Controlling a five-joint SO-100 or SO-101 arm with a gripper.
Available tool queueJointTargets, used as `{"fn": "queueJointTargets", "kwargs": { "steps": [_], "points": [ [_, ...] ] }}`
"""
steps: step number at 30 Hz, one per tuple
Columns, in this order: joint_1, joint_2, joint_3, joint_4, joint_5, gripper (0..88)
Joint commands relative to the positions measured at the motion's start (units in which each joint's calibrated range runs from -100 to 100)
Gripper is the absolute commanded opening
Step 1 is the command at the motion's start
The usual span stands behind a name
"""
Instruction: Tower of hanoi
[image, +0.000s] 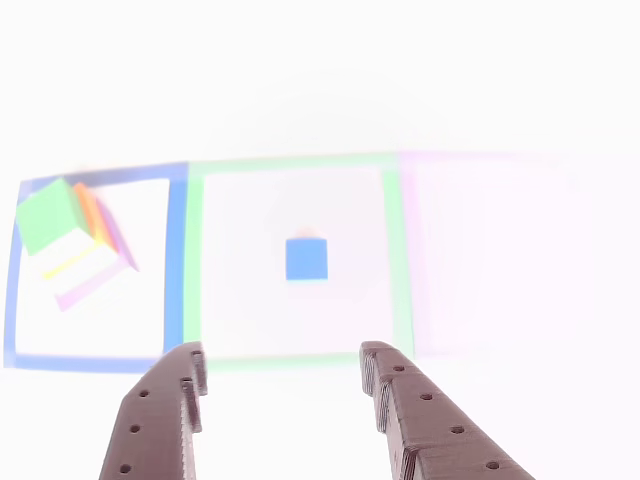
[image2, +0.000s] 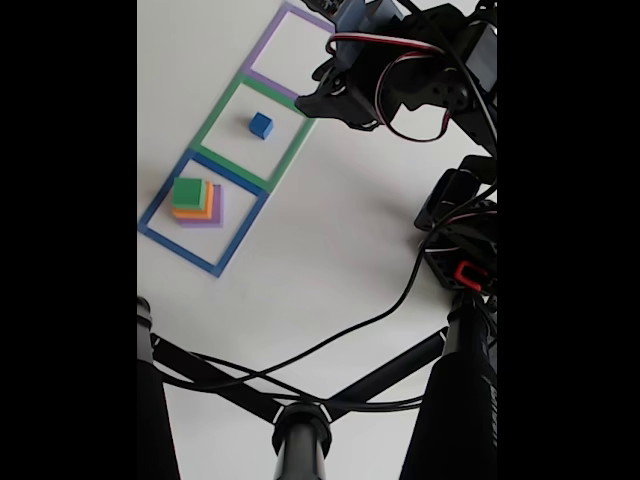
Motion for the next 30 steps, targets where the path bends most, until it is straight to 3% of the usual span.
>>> {"fn": "queueJointTargets", "kwargs": {
  "steps": [1, 8, 16, 30],
  "points": [
    [1.6, -4.9, 18.8, -20.4, 0.8, 22.3],
    [2.8, -1.3, 38.9, -49.8, 0.8, 25.4],
    [3.1, 8.1, 51.9, -76.1, 0.8, 26.1],
    [3.4, 38.3, 50.5, -108.0, 0.8, 26.7]
  ]
}}
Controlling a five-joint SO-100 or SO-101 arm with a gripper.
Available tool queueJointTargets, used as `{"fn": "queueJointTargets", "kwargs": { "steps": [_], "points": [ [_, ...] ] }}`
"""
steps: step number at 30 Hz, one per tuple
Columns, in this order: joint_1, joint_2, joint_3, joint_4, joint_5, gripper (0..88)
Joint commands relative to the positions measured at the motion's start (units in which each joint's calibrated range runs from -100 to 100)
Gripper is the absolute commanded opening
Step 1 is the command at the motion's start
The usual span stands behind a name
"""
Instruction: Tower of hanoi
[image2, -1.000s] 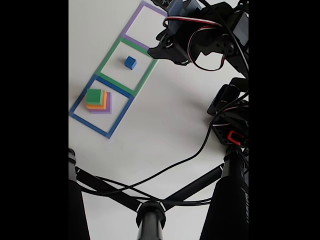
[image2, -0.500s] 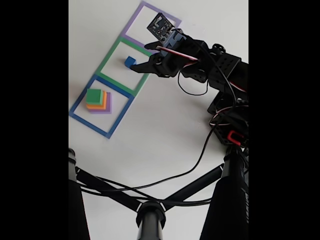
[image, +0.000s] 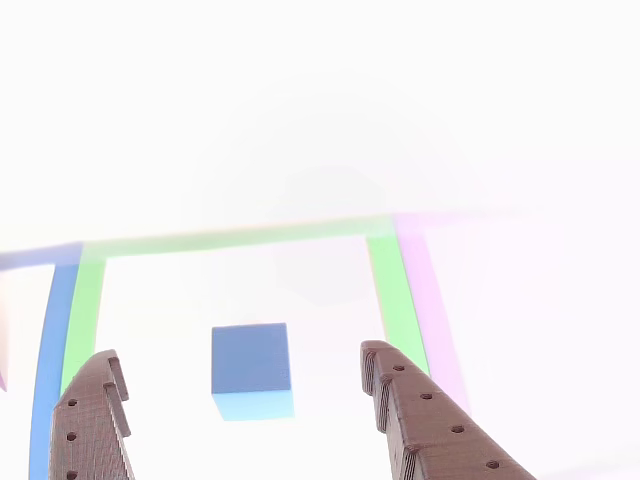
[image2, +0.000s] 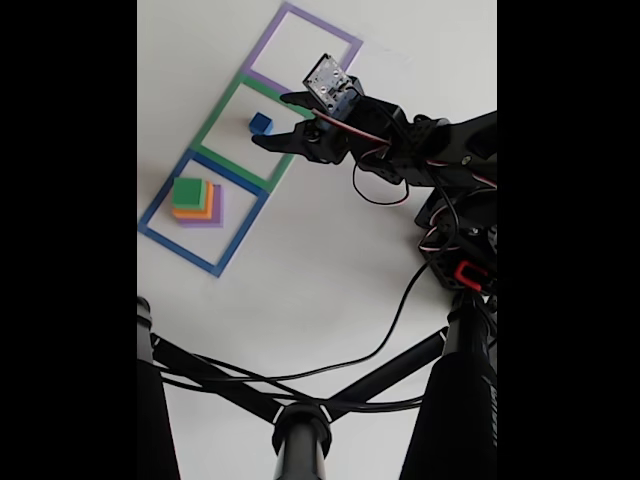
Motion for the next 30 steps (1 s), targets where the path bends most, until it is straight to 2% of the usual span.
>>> {"fn": "queueJointTargets", "kwargs": {
  "steps": [1, 8, 20, 30],
  "points": [
    [0.8, 7.9, -2.9, -9.3, 0.8, 26.7],
    [0.4, 20.0, -6.2, -19.5, 0.8, 26.6],
    [-0.5, 31.9, -11.0, -27.0, 0.8, 24.7],
    [-1.1, 36.4, -13.6, -28.4, 0.8, 20.9]
  ]
}}
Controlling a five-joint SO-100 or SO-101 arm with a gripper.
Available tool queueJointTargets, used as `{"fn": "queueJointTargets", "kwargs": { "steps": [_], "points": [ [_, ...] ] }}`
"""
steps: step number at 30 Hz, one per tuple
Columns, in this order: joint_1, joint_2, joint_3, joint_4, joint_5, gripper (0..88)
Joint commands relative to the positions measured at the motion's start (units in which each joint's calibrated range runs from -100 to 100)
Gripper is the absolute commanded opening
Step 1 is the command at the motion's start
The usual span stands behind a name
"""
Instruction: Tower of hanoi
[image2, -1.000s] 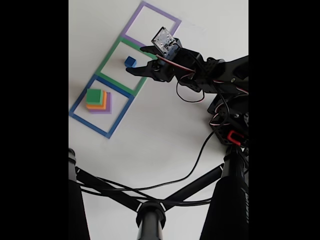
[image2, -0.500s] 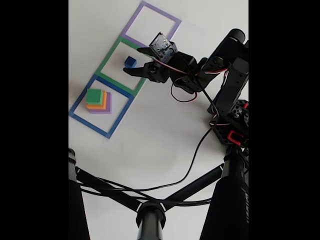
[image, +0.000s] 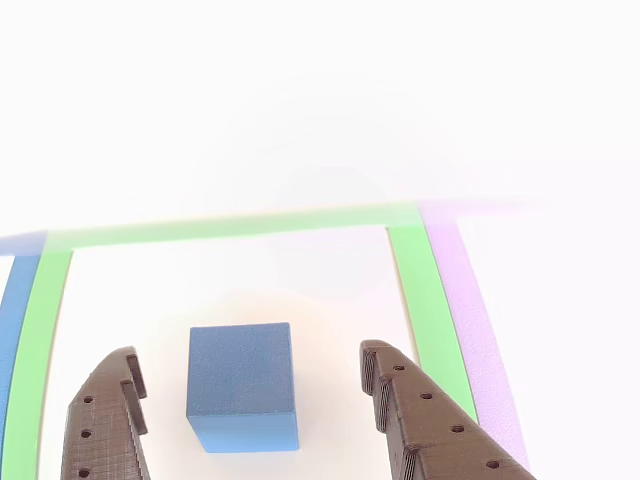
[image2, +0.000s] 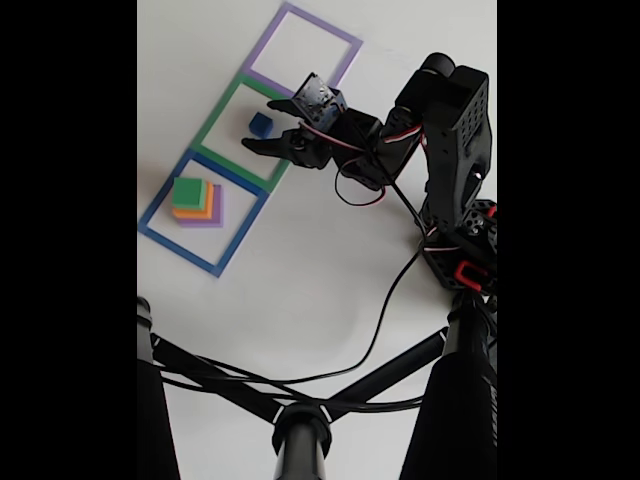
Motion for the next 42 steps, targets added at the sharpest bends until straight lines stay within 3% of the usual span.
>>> {"fn": "queueJointTargets", "kwargs": {
  "steps": [1, 20, 29, 35, 42],
  "points": [
    [-0.6, 0.1, -1.4, -1.6, 0.8, 19.9],
    [-1.6, 0.6, -1.3, -1.7, 0.8, 3.2],
    [-1.7, -1.9, -1.5, -0.4, 0.8, 2.7],
    [-2.1, -15.5, -0.8, 13.7, 0.8, 2.7],
    [-2.3, -38.6, -6.1, 46.9, 0.8, 2.6]
  ]
}}
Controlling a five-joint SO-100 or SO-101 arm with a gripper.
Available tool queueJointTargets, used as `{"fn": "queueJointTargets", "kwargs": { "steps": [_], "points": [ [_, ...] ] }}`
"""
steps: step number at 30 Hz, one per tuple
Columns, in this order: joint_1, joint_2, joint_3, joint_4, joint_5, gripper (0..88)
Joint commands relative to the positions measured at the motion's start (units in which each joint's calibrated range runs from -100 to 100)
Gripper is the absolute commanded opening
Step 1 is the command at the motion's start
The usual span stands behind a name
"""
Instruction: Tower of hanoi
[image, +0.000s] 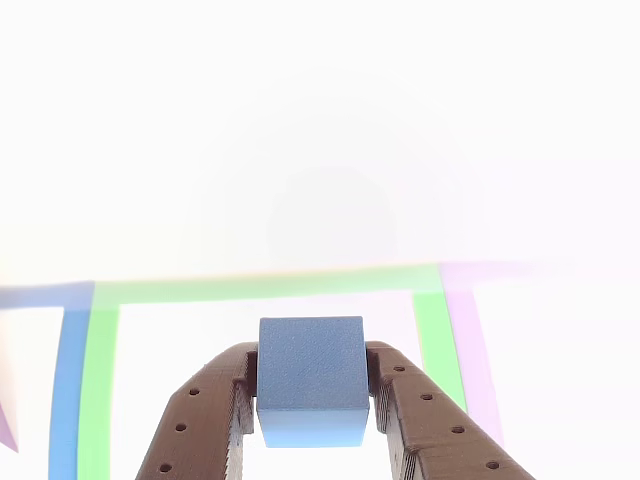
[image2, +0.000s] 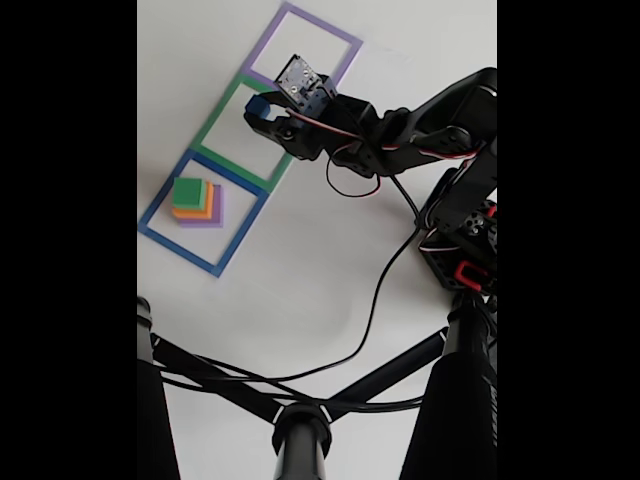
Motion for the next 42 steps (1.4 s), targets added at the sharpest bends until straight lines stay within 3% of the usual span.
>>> {"fn": "queueJointTargets", "kwargs": {
  "steps": [1, 9, 18, 23, 28, 35, 42],
  "points": [
    [-0.7, -17.4, -7.2, 25.0, 0.8, 2.4],
    [-3.6, -25.8, -42.2, 76.7, 0.8, 2.1],
    [-10.3, -17.6, -83.9, 111.2, -0.6, 2.0],
    [-14.0, -15.7, -93.0, 116.3, -6.0, 1.6],
    [-16.8, -15.6, -95.4, 116.8, -7.5, 1.6],
    [-19.4, -15.8, -92.6, 114.6, -5.5, 1.5],
    [-20.1, -19.6, -69.6, 95.6, 0.8, 1.0]
  ]
}}
